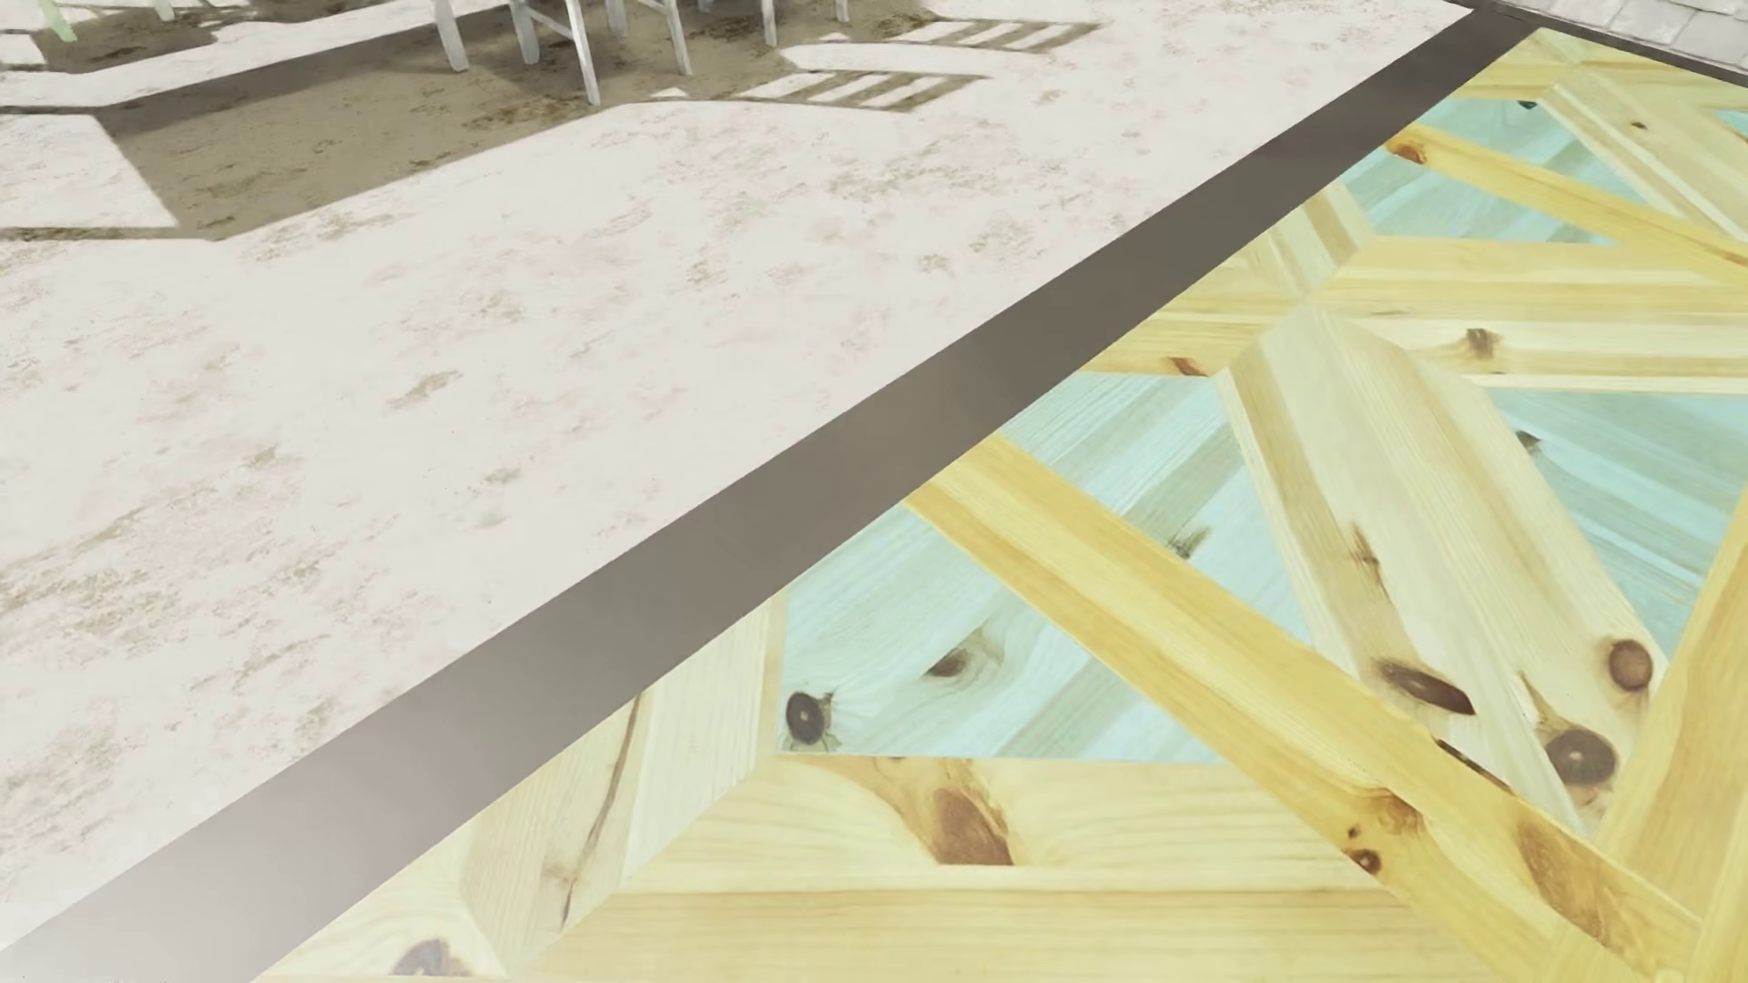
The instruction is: Go to the table
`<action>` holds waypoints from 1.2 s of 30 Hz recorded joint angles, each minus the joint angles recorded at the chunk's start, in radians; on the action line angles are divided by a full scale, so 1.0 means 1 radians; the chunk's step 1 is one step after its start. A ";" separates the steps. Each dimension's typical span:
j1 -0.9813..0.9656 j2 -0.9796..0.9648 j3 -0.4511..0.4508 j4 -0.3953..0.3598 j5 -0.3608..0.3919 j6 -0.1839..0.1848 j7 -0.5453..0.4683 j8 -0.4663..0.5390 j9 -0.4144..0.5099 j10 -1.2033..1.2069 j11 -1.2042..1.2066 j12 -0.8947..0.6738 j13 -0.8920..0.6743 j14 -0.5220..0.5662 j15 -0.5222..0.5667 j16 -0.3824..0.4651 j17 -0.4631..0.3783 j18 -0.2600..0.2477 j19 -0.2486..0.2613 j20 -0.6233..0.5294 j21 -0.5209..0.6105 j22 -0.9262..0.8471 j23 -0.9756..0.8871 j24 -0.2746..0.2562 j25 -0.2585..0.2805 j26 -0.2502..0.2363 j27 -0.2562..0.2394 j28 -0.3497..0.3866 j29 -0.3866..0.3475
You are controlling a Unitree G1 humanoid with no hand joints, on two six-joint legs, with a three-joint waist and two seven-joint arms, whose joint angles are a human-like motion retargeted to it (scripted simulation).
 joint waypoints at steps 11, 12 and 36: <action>0.441 -0.357 -0.111 -0.136 0.024 -0.017 -0.419 -0.014 0.045 -0.202 -1.182 -0.279 0.315 -0.113 -0.026 0.068 0.116 -0.073 0.056 -0.154 -0.005 -0.135 0.053 -0.063 -0.209 -0.152 -0.152 0.111 0.174; 0.471 -0.365 -0.113 -0.130 0.030 -0.013 -0.416 -0.046 0.050 -0.172 -1.085 -0.291 0.280 -0.097 0.003 0.071 0.107 -0.073 -0.002 -0.176 -0.018 -0.098 0.036 -0.061 -0.229 -0.127 -0.135 0.103 0.135; -0.230 0.484 -0.006 0.161 0.082 0.052 -0.037 -0.094 0.028 0.036 -0.729 -0.059 -0.169 0.214 -0.081 0.065 -0.013 0.000 -0.005 -0.087 0.154 -0.004 -0.149 0.015 0.081 0.042 -0.025 -0.002 -0.132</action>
